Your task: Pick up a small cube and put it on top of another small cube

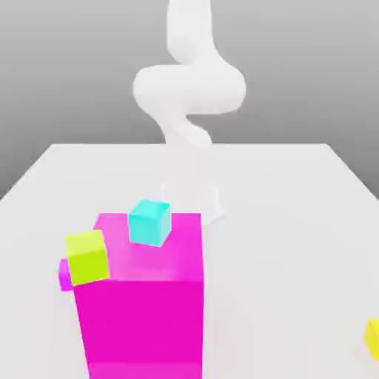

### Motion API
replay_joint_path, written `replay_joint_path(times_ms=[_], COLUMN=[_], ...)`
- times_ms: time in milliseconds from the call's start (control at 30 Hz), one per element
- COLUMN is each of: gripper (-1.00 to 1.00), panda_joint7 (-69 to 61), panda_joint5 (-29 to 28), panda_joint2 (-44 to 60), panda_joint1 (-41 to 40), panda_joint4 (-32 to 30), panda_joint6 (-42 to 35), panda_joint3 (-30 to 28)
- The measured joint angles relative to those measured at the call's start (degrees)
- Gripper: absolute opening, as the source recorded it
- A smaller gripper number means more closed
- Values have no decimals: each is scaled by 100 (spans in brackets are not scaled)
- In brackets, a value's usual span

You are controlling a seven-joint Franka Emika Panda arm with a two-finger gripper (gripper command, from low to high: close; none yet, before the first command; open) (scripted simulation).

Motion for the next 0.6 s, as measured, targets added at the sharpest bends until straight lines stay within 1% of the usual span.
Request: replay_joint_path(times_ms=[233, 400, 500, 600], gripper=[0, 0, 0, 0], panda_joint7=[1307, 2218, 2707, 3047], panda_joint5=[-221, -334, -316, -115], panda_joint2=[1488, 2564, 3222, 3851], panda_joint1=[-1156, -1885, -2250, -2623], panda_joint4=[-988, -1695, -2124, -2541], panda_joint6=[1021, 1763, 2216, 2653], panda_joint3=[-174, -446, -683, -938])
